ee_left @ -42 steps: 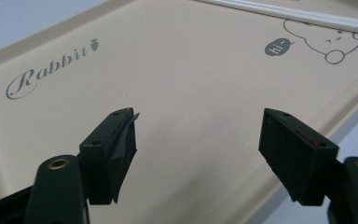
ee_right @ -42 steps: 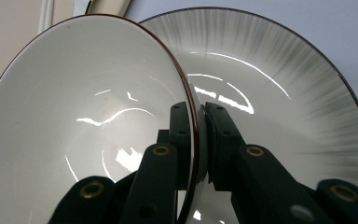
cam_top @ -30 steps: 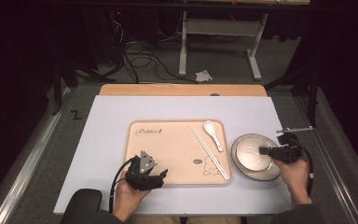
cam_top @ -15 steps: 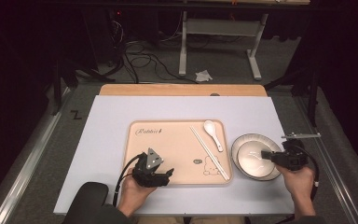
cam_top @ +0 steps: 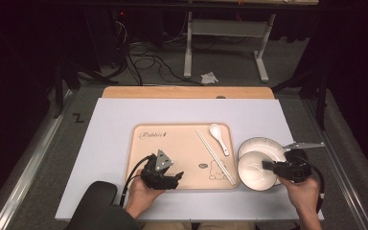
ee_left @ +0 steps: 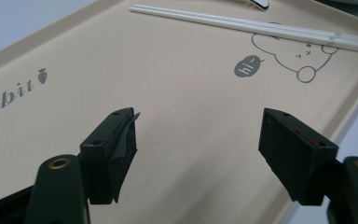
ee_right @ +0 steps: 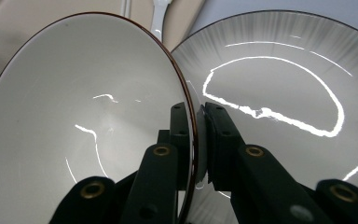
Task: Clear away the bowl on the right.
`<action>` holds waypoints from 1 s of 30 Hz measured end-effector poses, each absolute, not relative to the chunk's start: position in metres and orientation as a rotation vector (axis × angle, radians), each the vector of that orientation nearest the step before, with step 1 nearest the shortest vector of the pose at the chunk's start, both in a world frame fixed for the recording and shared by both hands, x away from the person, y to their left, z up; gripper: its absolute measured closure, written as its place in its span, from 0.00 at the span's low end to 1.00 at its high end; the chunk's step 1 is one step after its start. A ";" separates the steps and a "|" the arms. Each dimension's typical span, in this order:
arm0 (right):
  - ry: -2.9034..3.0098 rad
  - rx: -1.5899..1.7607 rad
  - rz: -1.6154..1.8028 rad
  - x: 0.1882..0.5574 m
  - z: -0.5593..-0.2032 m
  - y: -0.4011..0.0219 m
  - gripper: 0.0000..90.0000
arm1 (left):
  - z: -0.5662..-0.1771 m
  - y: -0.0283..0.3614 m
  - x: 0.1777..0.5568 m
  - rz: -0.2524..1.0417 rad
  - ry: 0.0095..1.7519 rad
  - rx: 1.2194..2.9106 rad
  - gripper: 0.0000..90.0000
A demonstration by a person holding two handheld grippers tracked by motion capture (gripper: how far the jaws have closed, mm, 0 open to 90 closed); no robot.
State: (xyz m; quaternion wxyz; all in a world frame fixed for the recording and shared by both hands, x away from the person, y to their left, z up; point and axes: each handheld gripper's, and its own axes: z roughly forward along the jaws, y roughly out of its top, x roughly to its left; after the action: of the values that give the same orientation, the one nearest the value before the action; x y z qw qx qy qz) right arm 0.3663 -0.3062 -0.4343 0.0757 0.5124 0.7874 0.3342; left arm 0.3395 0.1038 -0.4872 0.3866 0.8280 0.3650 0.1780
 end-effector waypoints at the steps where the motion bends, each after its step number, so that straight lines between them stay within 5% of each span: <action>1: 2.366 1.532 1.007 0.367 -0.435 -0.305 0.93 | -0.487 0.104 0.339 0.455 0.930 2.108 0.31; 30: 2.521 1.378 1.041 0.395 -0.436 -0.258 0.93 | -0.487 0.124 0.327 0.485 1.033 2.078 0.32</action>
State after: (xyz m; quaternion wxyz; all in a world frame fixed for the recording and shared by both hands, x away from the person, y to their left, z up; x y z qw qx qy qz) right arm 0.3953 -0.2580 -0.4355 0.0427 0.4504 0.8243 0.3403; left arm 0.3269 0.1237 -0.4875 0.3761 0.8122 0.4038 0.1896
